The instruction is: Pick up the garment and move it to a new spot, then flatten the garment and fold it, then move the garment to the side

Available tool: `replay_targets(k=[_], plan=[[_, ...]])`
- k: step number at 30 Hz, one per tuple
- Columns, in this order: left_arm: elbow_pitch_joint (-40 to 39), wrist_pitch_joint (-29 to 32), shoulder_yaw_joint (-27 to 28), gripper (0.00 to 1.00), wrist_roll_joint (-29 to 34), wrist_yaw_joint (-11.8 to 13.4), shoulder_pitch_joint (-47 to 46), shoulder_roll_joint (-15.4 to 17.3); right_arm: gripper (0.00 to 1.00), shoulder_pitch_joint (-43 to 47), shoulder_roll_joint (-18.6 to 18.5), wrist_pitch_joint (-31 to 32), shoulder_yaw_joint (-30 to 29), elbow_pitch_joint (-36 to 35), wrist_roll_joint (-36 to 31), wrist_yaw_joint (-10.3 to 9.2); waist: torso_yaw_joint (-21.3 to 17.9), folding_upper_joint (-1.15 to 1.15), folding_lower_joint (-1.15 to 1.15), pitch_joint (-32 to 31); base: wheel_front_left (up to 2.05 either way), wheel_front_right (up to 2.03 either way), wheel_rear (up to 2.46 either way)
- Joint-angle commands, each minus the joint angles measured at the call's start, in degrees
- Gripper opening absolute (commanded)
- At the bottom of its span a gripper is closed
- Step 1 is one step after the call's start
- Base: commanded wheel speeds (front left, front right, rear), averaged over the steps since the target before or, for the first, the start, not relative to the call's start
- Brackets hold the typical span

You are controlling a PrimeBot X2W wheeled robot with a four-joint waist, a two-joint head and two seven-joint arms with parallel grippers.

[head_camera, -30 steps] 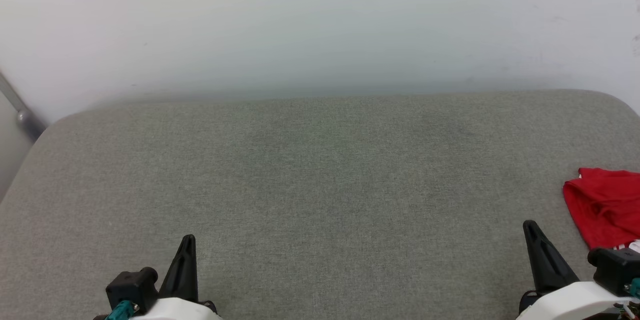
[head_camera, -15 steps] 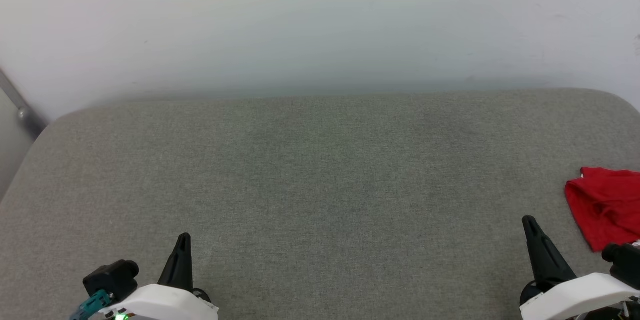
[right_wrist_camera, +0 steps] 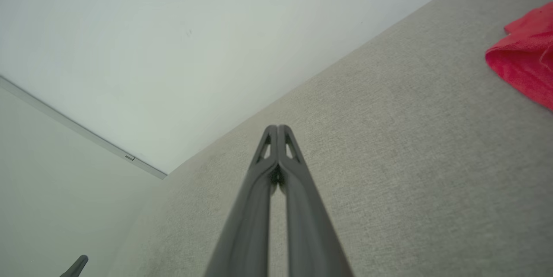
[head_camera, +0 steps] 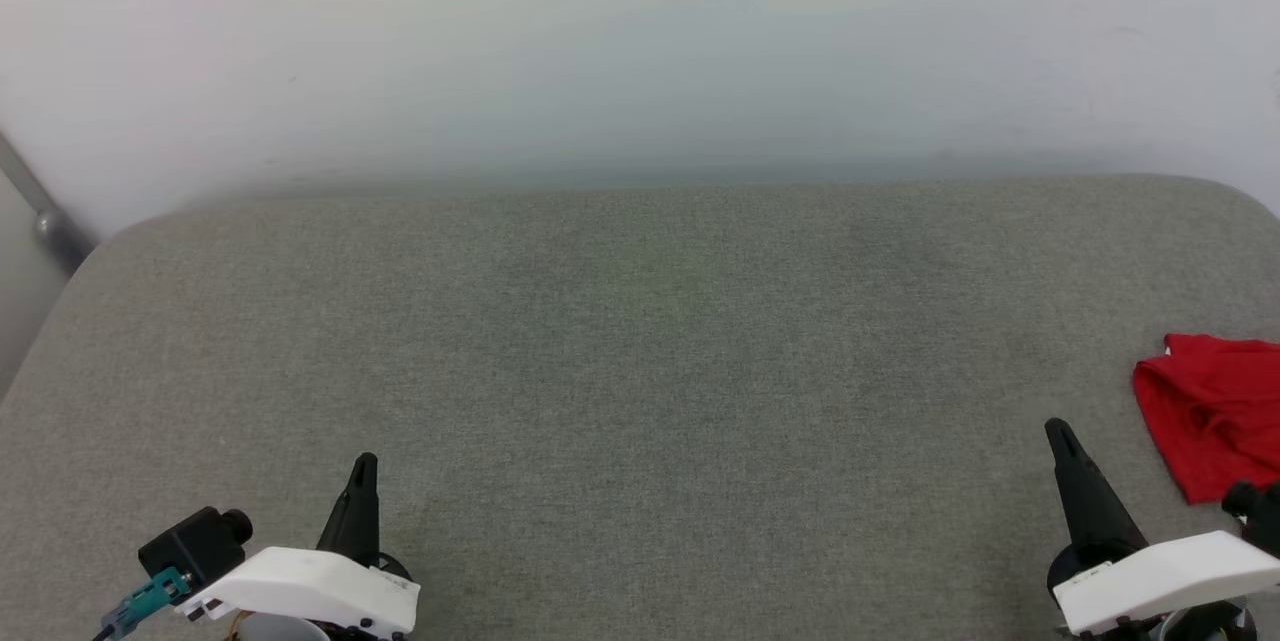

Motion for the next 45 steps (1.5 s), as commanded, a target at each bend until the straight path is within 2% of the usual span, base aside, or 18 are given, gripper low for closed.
replay_targets(k=[1,20,45], plan=[[-0.3,0.4,1.0,0.0,-1.8,-0.6,-1.7,0.0,0.0,-1.9,0.0,0.1,-0.1,-0.1,2.3,0.0,0.0,0.0,0.0,0.0,0.0,0.0,0.0],[1.1,3.7,5.0,0.0,-12.8,-4.0,-3.1,-2.5,0.0,-4.2,0.0,0.6,-0.7,3.3,16.3,0.0,0.2,0.0,0.0,0.4,0.0,0.0,0.0],[2.9,7.5,9.5,0.0,-24.4,-7.6,-4.6,-5.2,0.0,-6.6,0.1,1.0,-1.2,7.1,31.2,-0.01,0.5,0.0,-0.01,1.0,0.0,0.0,0.0]])
